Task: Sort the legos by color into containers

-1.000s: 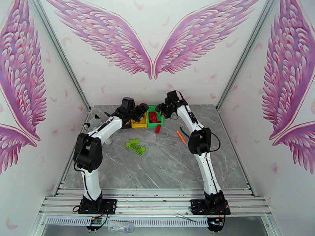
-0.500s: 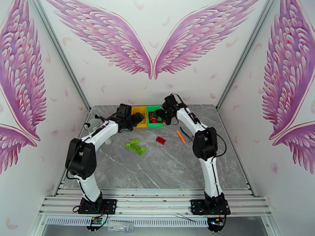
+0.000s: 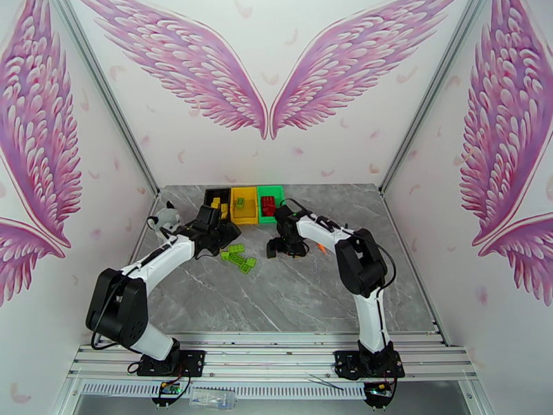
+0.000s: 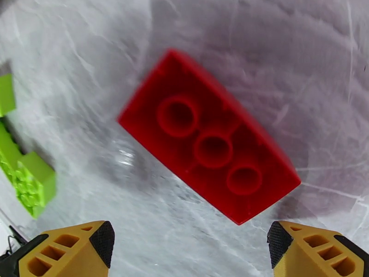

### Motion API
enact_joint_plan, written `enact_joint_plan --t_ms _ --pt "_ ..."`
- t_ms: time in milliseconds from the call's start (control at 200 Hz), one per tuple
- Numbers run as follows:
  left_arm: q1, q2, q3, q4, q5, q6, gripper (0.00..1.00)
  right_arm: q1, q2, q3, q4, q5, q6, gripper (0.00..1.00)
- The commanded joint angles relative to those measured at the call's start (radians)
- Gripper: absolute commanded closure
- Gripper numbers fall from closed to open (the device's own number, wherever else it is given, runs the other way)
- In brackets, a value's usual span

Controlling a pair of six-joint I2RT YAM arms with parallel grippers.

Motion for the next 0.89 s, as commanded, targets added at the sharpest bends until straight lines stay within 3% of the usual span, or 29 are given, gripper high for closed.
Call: enact_joint_plan --t_ms 0,390,495,695,890 --pt "0.008 -0.047 -0.012 -0.003 -0.014 -0.002 0.23 -0.006 -0.008 0.006 -0.009 0.078 -0.001 0.07" --pt "0.011 -0.057 -0.013 -0.023 0.007 0.006 0.23 -0.023 0.18 0.27 -0.115 0.157 0.006 0.24" --pt "0.013 -0.049 -0.009 -0.022 0.014 0.008 0.23 -0.031 0.198 0.311 -0.125 0.137 0.008 0.32" --pt "0.021 0.026 0.041 0.007 0.081 0.015 0.23 -0.043 0.16 0.285 -0.078 0.056 0.017 0.57" --pt "0.019 0.173 0.157 0.095 0.208 -0.002 0.23 -0.06 0.106 0.263 -0.019 -0.056 0.076 0.64"
